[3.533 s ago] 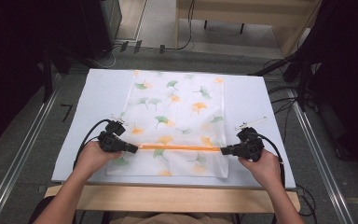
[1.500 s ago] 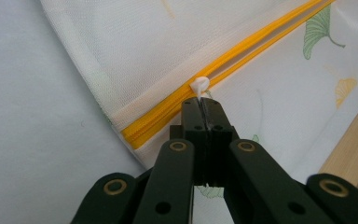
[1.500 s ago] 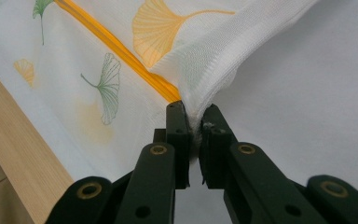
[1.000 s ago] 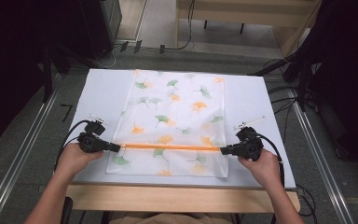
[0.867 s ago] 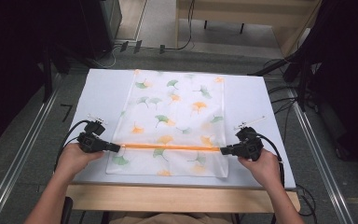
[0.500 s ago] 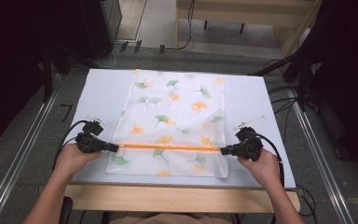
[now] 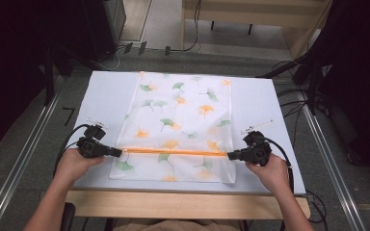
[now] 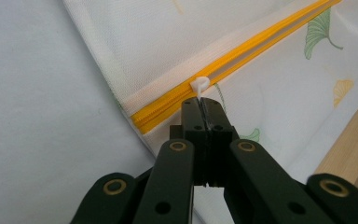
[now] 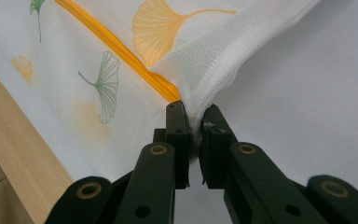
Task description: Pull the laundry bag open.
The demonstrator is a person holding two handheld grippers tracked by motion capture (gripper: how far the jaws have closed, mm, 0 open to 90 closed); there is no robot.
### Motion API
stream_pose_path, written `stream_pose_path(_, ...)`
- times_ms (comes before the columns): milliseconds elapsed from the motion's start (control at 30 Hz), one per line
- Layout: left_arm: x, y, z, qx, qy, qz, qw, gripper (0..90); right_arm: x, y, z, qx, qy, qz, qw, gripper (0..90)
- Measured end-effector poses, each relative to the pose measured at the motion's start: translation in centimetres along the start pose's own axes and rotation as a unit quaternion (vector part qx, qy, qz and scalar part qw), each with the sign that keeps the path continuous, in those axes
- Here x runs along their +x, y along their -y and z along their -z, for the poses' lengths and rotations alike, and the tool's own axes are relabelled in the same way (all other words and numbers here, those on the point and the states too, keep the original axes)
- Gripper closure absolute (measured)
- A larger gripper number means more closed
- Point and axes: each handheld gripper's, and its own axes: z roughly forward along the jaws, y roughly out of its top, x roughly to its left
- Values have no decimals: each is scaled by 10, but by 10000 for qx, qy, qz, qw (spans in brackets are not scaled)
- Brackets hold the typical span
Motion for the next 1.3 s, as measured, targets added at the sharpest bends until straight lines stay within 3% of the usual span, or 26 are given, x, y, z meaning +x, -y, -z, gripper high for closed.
stream_pose_path(300, 3, 3, 3, -63, -19, 98, 9999, 900, 0, 0, 0, 4, 2, -1, 10000, 856)
stream_pose_path(633, 18, 14, 14, -46, -242, 228, 9994, 900, 0, 0, 0, 18, -1, -5, 10000, 856)
stream_pose_path(733, 23, 18, 17, -105, -194, 308, 9993, 900, 0, 0, 0, 4, -21, 13, 10000, 856)
stream_pose_path(1100, 23, 17, 17, -118, -145, 330, 9993, 900, 0, 0, -2, 59, 4, 31, 10000, 855)
stream_pose_path(1300, 18, 16, 14, -68, -146, 245, 9996, 900, -6, 0, -4, 88, 90, -29, 9999, 854)
